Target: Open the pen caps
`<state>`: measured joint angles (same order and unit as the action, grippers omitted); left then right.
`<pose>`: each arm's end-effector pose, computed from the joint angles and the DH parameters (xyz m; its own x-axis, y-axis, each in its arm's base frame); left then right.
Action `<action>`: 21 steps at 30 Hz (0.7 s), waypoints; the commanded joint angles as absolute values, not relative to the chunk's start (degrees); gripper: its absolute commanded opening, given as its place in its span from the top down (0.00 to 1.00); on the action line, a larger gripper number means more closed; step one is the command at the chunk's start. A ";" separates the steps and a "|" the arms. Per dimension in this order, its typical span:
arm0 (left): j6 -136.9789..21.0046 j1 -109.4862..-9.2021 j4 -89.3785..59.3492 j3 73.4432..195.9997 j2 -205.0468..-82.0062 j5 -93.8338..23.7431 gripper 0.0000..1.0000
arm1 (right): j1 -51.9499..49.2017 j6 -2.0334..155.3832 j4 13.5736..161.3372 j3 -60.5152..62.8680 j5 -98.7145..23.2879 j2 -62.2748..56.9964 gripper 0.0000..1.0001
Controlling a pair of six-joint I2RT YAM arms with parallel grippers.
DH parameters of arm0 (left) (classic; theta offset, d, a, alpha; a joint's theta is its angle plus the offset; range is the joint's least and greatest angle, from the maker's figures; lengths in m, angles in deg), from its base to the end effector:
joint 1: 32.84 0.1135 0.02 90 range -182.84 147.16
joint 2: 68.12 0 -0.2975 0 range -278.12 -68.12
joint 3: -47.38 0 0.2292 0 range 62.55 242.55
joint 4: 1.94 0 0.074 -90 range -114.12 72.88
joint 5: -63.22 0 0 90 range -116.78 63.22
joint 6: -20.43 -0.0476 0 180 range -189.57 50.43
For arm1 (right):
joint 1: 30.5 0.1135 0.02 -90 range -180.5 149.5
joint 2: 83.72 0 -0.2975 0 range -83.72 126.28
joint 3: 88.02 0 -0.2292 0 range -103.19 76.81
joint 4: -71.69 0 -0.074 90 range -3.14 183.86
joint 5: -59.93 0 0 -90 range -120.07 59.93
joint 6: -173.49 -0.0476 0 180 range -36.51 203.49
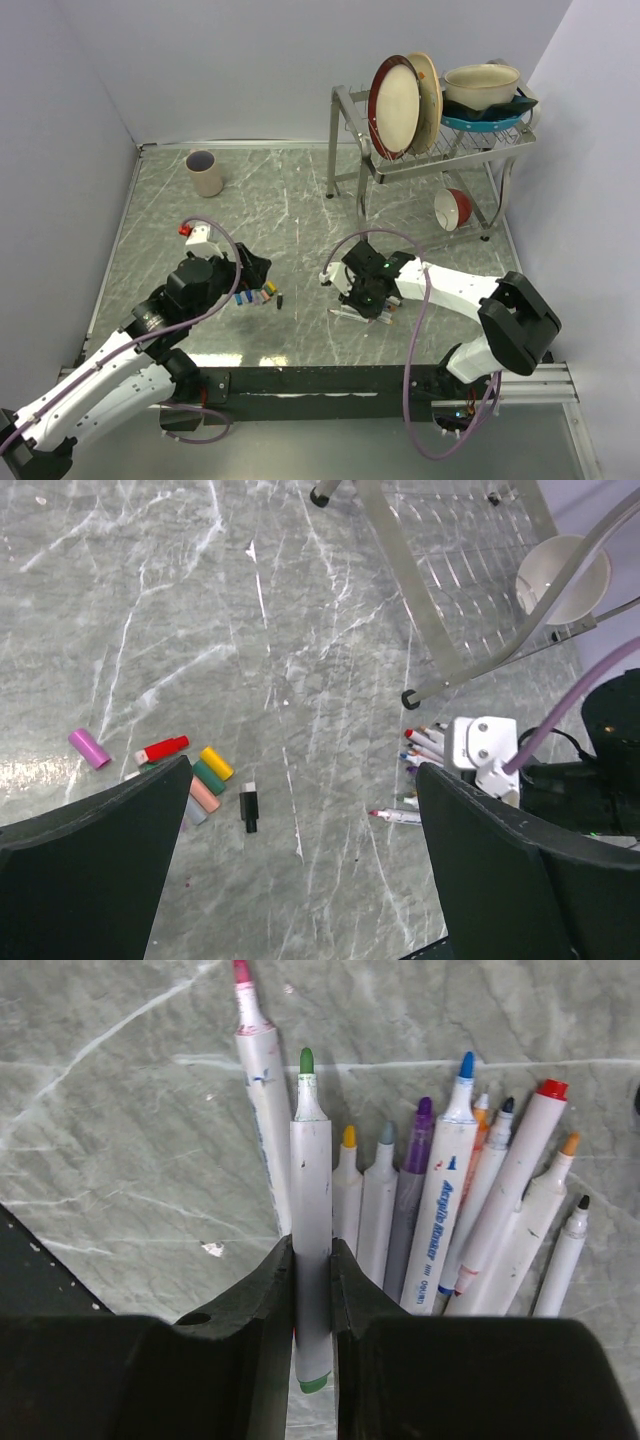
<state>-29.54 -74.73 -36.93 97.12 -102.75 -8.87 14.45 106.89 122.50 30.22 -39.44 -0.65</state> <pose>0.0907 -0.0617 0.3017 -0.4640 -0.4059 -0.7873 0.1588 0.8363 -0.5248 0.1607 0.1713 0.2104 -0.3273 -0.8804 -0.3433 -0.9397 0.3414 0.0203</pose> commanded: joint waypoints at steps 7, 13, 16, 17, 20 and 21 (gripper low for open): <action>-29.75 -75.21 -34.87 96.65 -100.82 -7.62 0.01 | 12.92 105.37 121.93 28.38 -39.30 -1.01 0.69; -29.49 -75.56 -35.22 96.65 -100.47 -7.01 0.01 | 12.83 105.55 122.02 28.38 -40.00 -1.54 0.63; -29.23 -75.74 -35.40 96.65 -100.29 -6.83 0.01 | 12.48 105.73 122.45 28.12 -40.27 -2.59 0.62; -29.14 -75.82 -35.49 96.74 -100.20 -6.75 0.01 | 12.22 105.73 122.54 27.86 -40.53 -3.03 0.62; -28.79 -75.74 -35.40 96.83 -100.29 -7.45 0.01 | 9.41 106.16 123.51 27.24 -42.10 -5.58 0.61; -28.52 -75.82 -35.31 96.83 -100.29 -7.54 0.01 | 8.18 106.77 123.77 27.33 -42.90 -6.63 0.61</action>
